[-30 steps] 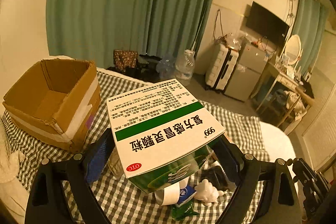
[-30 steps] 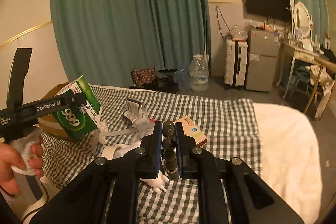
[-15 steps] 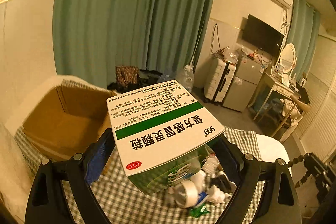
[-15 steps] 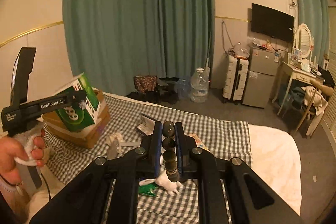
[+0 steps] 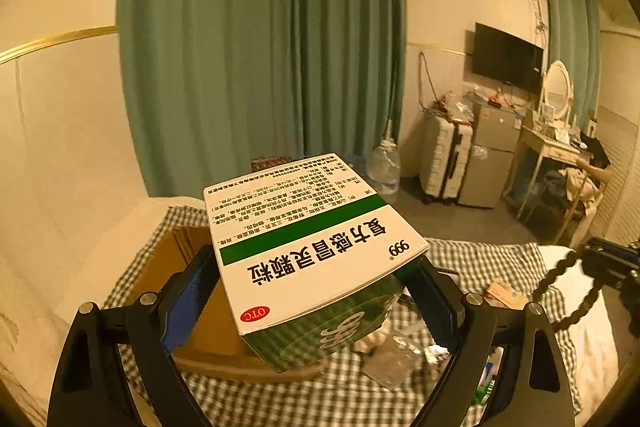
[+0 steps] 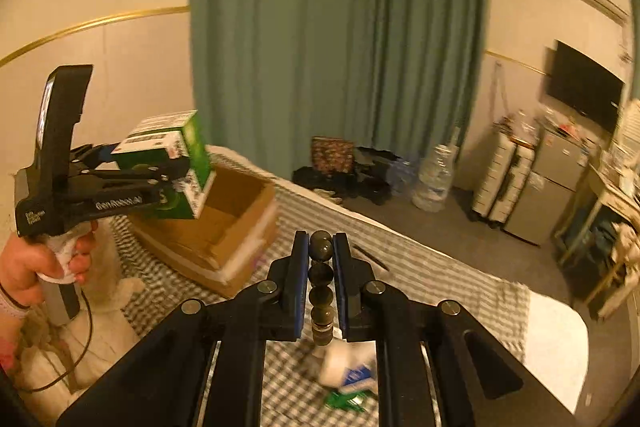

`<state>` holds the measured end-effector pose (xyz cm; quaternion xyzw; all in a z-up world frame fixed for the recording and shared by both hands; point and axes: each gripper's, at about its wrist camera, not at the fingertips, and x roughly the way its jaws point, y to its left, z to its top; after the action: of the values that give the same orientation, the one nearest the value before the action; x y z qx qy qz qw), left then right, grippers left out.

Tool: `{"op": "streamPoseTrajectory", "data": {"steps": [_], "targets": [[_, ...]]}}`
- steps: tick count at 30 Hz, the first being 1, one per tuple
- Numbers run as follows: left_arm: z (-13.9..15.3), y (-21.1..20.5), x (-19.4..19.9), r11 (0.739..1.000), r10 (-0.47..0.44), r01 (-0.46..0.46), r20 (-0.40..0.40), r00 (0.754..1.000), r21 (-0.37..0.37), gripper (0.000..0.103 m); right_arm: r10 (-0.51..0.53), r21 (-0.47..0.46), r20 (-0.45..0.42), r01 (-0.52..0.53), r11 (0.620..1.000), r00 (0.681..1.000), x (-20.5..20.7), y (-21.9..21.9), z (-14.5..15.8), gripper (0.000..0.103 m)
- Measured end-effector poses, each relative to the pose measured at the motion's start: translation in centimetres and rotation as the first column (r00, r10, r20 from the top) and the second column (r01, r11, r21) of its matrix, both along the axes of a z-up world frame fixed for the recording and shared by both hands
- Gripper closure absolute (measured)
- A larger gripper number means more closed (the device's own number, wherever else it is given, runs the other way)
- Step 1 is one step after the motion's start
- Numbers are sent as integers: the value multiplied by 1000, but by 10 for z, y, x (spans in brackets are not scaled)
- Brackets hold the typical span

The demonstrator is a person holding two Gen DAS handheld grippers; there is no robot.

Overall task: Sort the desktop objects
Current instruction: 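Carry the white-and-green box over the cardboard box and release it inside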

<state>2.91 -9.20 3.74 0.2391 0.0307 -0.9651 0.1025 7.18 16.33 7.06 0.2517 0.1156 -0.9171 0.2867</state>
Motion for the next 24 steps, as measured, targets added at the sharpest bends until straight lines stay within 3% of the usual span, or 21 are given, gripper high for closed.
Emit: {"op": "streamPoseTrajectory", "data": {"steps": [11,16,24], "targets": [[-37,-79,-21,997,79,-80,39,996,17,10,196,-35,131,-193,981,972,-42,-157,-32,91],[-61,-111,-33,989,144,-146,88,986,25,10,220,-30,208,-219,975,953,-66,-197,-60,91],[-90,-123,-52,981,174,-184,135,975,67,10,181,5,269,-189,982,946,-101,-230,-100,91]]}}
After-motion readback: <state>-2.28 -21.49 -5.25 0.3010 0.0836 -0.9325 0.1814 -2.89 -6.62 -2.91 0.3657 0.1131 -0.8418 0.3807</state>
